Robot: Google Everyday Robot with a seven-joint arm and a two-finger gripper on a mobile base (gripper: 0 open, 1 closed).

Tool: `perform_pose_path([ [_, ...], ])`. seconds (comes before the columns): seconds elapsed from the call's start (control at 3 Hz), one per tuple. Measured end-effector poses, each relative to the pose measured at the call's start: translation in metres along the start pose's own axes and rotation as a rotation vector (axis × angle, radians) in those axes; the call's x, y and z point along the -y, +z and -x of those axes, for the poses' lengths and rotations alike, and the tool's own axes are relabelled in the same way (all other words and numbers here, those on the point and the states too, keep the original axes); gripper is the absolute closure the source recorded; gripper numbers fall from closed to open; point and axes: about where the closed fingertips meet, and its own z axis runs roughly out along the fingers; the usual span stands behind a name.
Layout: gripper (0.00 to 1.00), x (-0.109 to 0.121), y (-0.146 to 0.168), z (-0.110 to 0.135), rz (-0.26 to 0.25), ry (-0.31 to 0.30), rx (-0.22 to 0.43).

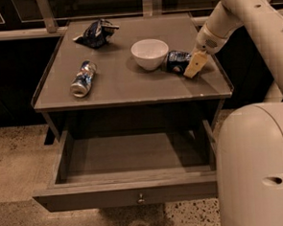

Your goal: Place pepsi can into top drawer

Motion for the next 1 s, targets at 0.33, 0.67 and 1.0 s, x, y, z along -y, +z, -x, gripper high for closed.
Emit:
perform_pose_path([
  [0.33, 1.0, 0.001, -0.005, 0.002, 0.0, 0.0, 0.0],
  [0.67, 1.0, -0.01, -0.031, -0.003, -0.012, 0.003, 0.057],
  [1.0, 1.0, -0.034, -0.06, -0.011, -0.004, 0.014, 0.139],
])
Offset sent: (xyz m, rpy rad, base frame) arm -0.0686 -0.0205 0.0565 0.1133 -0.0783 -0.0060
